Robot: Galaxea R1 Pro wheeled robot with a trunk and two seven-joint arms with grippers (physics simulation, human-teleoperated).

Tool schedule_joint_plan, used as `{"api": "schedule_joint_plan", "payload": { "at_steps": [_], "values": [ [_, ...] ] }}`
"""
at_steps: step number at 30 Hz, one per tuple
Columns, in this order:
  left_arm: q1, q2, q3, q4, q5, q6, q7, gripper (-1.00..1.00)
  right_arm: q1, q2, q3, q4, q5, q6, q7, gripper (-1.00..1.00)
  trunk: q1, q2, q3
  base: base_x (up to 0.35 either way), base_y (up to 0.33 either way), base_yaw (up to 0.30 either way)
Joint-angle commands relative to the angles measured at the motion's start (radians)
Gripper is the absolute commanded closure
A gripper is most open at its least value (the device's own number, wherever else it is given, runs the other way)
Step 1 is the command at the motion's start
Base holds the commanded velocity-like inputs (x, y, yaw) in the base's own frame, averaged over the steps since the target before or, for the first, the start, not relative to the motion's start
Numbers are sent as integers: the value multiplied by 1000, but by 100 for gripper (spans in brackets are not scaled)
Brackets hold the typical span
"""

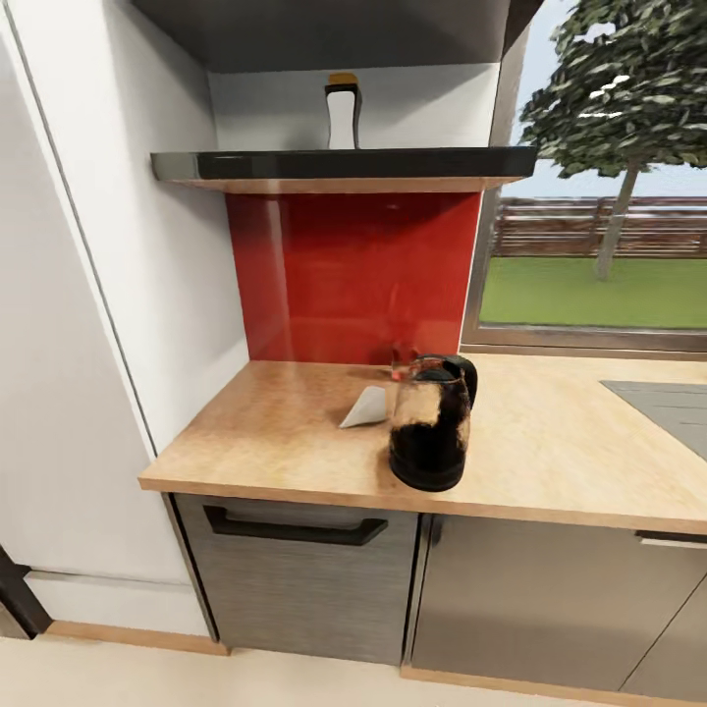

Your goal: Set up a coffee station on the kitchen countertop: keep the coffee maker on the countertop, move the bottle of coffee from the kitchen shelf to the counter next to the coffee maker, place a paper coffee filter on top of the coffee maker, put the saucer next to the coffee maker with the coffee cup on the saucer, and place the electric kettle next to the coffee maker.

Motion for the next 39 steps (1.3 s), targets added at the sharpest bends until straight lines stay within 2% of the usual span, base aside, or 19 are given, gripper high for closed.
{"api": "schedule_joint_plan", "payload": {
  "at_steps": [1,13,22,39],
  "values": [
    [-1,0,2,1,2,-3,0,-100,0,-1,0,0,0,-3,1,-100,0,-1,-1,0,334,-2],
    [-1,-1,2,1,2,-3,-1,-100,0,-2,-2,0,-1,-2,-2,-100,0,-1,-1,0,334,-6],
    [-1,-3,0,1,1,-3,-1,-100,0,-1,-4,0,-3,-1,-1,-100,0,-1,-1,0,294,-216],
    [0,-6,-1,2,-2,-3,-1,-100,-1,-1,-4,0,-3,-1,-2,-100,0,-1,-1,0,30,-255]
  ]
}}
